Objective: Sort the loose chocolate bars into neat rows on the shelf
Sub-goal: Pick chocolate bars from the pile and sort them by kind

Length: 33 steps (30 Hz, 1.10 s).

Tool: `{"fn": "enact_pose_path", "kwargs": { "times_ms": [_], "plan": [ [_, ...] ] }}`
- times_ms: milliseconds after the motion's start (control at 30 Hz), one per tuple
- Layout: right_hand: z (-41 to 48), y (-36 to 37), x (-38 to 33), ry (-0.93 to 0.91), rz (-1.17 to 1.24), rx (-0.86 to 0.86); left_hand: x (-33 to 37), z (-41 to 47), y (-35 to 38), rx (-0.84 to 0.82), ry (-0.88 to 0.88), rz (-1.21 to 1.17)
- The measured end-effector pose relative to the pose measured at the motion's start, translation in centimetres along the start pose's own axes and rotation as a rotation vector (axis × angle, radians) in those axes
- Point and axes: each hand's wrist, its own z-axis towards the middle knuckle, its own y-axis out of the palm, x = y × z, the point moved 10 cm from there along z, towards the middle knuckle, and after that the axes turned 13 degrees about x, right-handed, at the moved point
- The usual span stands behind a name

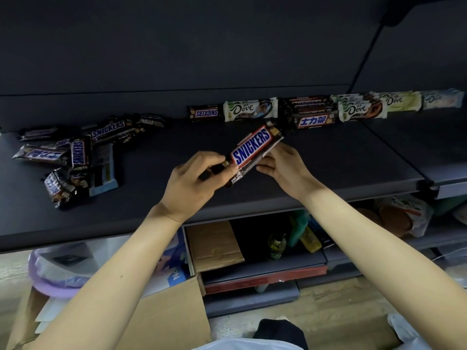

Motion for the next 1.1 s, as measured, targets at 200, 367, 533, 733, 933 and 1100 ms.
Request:
{"fn": "enact_pose_path", "kwargs": {
  "times_ms": [200, 367, 533, 733, 933, 1100],
  "plan": [
    [0.6, -2.0, -1.7, -0.134, 0.049, 0.144, -1.1, -0.2, 0.1, 0.051, -0.097, -0.032],
    [0.3, -5.5, -4.3, -0.409, -0.145, 0.326, -5.8, -0.7, 2.5, 0.032, -0.828, -0.287],
    [-1.1, -5.4, -6.9, -0.792, -0.515, 0.273, -6.8, -4.2, 8.3, -0.076, -1.550, -0.559],
    [-0.2, -6.3, -8.6, -1.035, -0.860, 0.193, -4.7, -4.1, 13.3, -0.066, -1.682, -0.627],
    [4.4, -8.8, -7.9, -0.776, -0.917, -0.026, -2.9, -4.0, 17.4, -0.090, -1.727, -0.577],
    [7.6, -12.1, -8.7, -0.737, -0.939, -0.032, -2.8, -1.3, 19.0, -0.354, -1.274, -0.141]
  ]
}}
